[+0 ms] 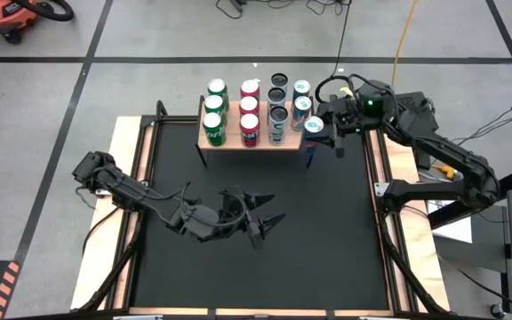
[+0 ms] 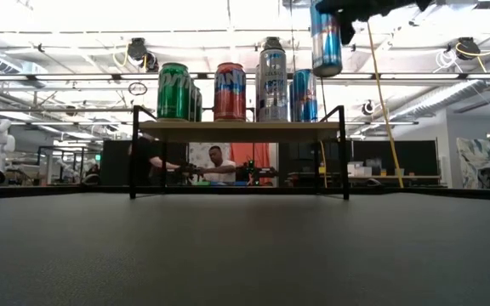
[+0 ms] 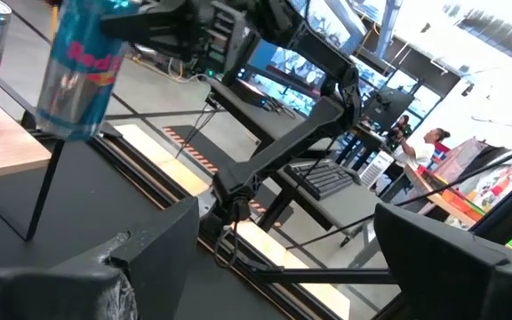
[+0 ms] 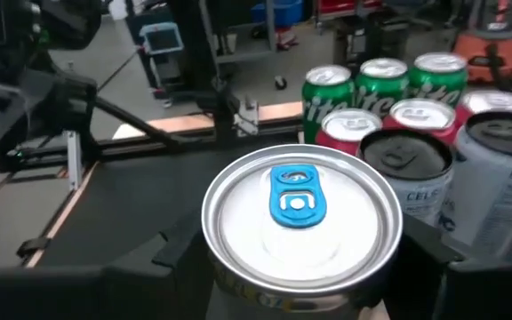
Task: Place canned beverage on shelf
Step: Put the blue soda can on the shelf aligned with the other blue soda can
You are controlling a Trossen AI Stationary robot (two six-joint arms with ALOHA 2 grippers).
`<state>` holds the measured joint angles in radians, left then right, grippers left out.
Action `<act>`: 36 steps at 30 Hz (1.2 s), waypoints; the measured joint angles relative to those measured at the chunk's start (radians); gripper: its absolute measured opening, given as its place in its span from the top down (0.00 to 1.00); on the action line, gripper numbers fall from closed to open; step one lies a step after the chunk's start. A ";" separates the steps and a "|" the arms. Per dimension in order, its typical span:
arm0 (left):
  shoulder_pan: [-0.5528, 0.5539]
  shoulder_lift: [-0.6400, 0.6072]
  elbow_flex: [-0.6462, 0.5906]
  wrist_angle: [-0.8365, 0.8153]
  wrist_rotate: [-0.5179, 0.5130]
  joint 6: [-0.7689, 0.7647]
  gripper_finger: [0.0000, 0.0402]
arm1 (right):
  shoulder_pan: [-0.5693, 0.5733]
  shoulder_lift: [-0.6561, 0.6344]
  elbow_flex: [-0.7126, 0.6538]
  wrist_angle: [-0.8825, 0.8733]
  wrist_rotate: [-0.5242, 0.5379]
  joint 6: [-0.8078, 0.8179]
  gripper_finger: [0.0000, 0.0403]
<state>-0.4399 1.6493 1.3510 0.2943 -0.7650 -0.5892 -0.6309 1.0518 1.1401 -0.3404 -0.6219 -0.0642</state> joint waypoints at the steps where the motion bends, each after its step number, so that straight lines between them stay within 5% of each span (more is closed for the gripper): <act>1: 0.000 0.000 0.000 0.000 0.000 0.000 0.15 | -0.008 0.008 -0.003 0.000 -0.018 -0.009 0.45; 10: -0.001 0.000 0.000 0.001 0.000 -0.006 0.15 | -0.041 0.060 -0.094 0.087 -0.116 0.046 0.45; 36: 0.002 0.000 0.000 -0.016 0.000 -0.008 0.15 | -0.083 0.140 -0.121 0.149 -0.058 -0.139 0.45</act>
<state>-0.4381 1.6493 1.3506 0.2783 -0.7649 -0.5972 -0.7143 1.1918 1.0187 -0.1909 -0.6795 -0.2027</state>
